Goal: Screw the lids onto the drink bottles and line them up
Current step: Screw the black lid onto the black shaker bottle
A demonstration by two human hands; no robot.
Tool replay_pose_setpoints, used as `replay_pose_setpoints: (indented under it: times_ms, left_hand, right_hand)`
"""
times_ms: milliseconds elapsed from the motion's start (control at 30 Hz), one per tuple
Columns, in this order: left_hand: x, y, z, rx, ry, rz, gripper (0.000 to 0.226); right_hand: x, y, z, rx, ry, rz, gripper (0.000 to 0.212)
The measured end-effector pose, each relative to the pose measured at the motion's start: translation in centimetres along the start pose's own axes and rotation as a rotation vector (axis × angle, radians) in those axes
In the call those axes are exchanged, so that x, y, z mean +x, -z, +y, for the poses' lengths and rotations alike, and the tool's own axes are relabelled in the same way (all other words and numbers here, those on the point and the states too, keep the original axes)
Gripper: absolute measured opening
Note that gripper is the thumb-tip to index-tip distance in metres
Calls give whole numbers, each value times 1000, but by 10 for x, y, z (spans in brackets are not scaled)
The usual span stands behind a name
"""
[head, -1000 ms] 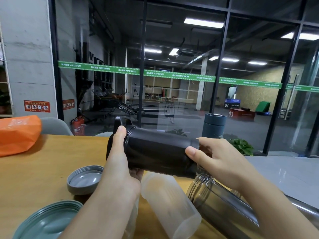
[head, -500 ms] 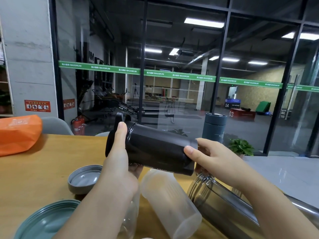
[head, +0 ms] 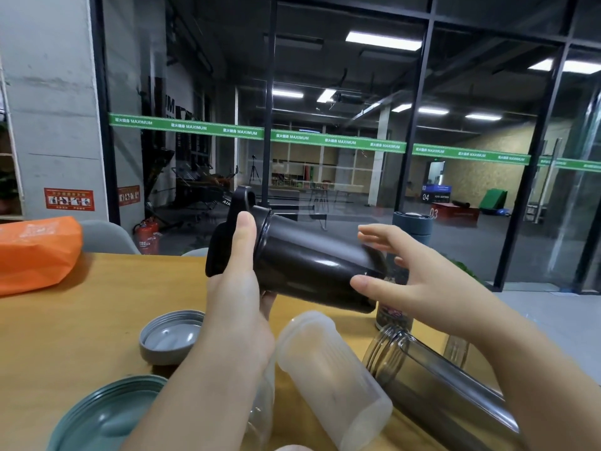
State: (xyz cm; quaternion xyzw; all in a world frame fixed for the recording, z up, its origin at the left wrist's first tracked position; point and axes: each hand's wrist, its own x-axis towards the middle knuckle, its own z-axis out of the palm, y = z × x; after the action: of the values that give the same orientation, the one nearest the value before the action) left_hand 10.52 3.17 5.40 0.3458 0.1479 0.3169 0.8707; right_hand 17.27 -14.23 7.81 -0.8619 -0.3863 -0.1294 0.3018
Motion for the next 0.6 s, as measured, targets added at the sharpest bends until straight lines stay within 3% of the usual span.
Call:
replay_pose_setpoints:
  times_ms: [267, 400, 533, 600]
  left_hand:
    - [-2, -3, -7, 98, -121, -46, 111]
    - [0, -3, -9, 156, -182, -46, 98]
    - [0, 1, -2, 275, -236, -175, 96]
    - [0, 3, 4, 372, -207, -274, 61]
  right_hand:
    - [24, -16, -26, -280, 172, -53, 98]
    - [37, -29, -30, -413, 201, 42, 99]
    - [46, -39, -28, -525, 230, 189, 85]
    - [50, -42, -23, -530, 218, 238, 83]
